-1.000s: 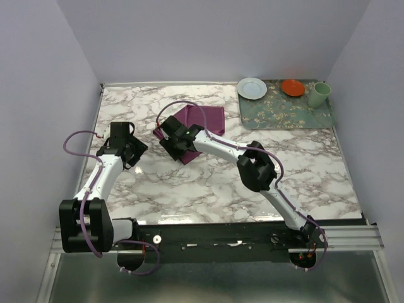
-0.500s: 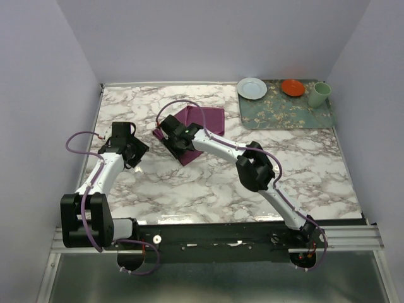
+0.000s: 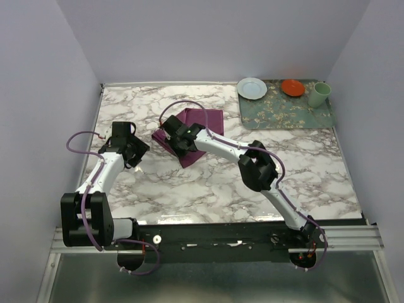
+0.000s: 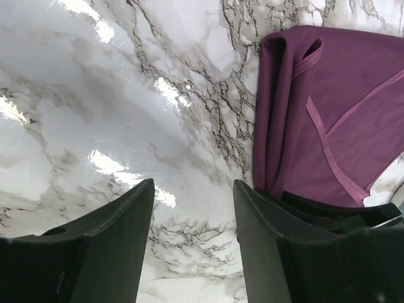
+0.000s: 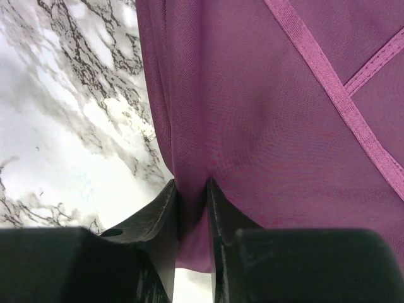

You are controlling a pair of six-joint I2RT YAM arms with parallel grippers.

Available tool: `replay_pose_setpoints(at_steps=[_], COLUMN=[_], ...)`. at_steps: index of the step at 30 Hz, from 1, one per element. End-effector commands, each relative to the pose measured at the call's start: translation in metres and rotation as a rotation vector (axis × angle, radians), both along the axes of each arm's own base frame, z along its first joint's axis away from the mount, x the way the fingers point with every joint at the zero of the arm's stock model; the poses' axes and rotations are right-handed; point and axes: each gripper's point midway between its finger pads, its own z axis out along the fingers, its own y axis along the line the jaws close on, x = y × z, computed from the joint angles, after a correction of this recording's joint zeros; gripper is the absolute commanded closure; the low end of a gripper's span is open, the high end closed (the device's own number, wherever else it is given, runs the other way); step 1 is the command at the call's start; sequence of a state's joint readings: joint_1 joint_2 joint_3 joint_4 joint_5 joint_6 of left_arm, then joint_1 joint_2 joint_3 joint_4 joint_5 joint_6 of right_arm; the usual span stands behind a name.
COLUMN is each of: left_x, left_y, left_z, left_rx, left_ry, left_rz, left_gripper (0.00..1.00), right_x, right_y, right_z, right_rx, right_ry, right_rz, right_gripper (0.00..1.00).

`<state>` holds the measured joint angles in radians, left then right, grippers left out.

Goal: Fold the napkin, place the utensils inside, and roll it up
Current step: Roll the napkin with the utensil

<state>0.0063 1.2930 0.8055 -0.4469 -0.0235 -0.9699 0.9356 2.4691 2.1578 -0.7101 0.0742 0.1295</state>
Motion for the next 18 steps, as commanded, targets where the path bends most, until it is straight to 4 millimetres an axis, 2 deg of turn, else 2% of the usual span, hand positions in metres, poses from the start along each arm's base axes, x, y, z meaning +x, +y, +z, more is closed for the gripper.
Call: replay_pose_setpoints(at_steps=[1, 8, 12, 18], left_x=[0.001, 0.006, 0.010, 0.011], left_y=[-0.005, -0.027, -0.035, -0.046], left_z=[-0.008, -0.020, -0.029, -0.047], left_rx=[-0.018, -0.134, -0.184, -0.256], left_ry=[0.003, 0.039, 0.074, 0.123], left_rz=[-0.017, -0.068, -0.078, -0.070], left_gripper=[0.36, 0.30, 0.30, 0.30], right_x=[-0.044, -0.060, -0.067, -0.074], right_y=[-0.025, -0.015, -0.008, -0.002], right_z=[-0.049, -0.052, -0.048, -0.045], right_rx=[-0.109, -0.059, -0.012, 0.061], right_ry=[0.181, 0.251, 0.295, 0.364], right_rz=[-0.001, 0.026, 0.048, 0.063], right_gripper=[0.76, 0.81, 0.94, 0.95])
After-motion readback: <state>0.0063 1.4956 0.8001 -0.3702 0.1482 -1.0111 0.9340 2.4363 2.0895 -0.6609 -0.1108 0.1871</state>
